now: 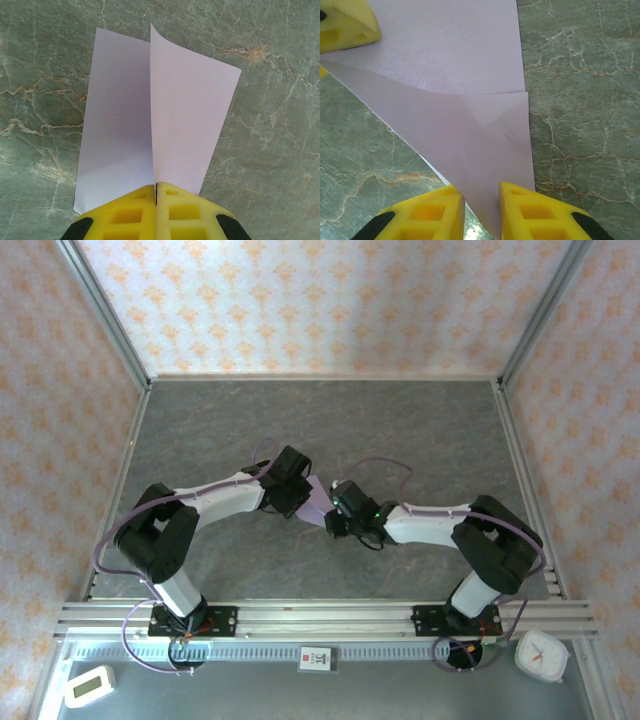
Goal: Fold a paper plane with a square sheet of paper (pick it up from the middle)
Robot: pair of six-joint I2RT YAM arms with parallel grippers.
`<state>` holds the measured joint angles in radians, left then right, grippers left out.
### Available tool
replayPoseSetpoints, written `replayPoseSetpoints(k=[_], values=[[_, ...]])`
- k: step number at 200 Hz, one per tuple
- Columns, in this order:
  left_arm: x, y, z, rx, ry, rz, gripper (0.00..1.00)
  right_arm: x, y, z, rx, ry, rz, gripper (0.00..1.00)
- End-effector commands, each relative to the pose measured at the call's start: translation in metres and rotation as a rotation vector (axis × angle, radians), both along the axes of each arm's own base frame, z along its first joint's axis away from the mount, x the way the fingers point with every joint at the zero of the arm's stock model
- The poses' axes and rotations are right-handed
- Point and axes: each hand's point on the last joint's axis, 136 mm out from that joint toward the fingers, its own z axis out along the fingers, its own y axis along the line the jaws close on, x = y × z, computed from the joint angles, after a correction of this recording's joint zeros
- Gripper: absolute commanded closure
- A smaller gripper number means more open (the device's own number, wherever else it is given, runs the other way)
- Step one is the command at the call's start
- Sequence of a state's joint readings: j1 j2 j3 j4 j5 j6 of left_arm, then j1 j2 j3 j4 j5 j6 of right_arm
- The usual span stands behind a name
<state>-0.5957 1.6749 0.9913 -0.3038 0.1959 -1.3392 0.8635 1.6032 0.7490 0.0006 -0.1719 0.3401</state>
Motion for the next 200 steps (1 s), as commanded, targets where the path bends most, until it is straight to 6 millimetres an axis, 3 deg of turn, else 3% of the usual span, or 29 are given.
replayPoseSetpoints(k=[1, 89, 106, 120, 147, 200], values=[[-0.008, 0.006, 0.006, 0.026, 0.002, 0.017, 1.0, 0.005, 0.003, 0.002, -0.013, -0.005, -0.01, 0.75], [-0.011, 0.003, 0.012, 0.014, -0.001, 0.028, 1.0, -0.001, -0.01, -0.02, -0.053, 0.026, -0.05, 0.87], [-0.013, 0.003, 0.011, 0.013, 0.002, 0.029, 1.0, -0.001, -0.014, -0.023, -0.064, 0.023, -0.06, 0.87], [-0.014, 0.004, 0.01, 0.016, 0.005, 0.029, 1.0, 0.0, -0.016, -0.023, -0.072, 0.015, -0.068, 0.79], [-0.014, 0.004, 0.01, 0.019, 0.005, 0.024, 1.0, 0.003, -0.018, -0.017, -0.076, -0.008, -0.079, 0.74], [-0.017, 0.007, 0.009, 0.026, 0.009, 0.029, 1.0, 0.004, -0.019, -0.016, -0.086, -0.017, -0.077, 0.8]])
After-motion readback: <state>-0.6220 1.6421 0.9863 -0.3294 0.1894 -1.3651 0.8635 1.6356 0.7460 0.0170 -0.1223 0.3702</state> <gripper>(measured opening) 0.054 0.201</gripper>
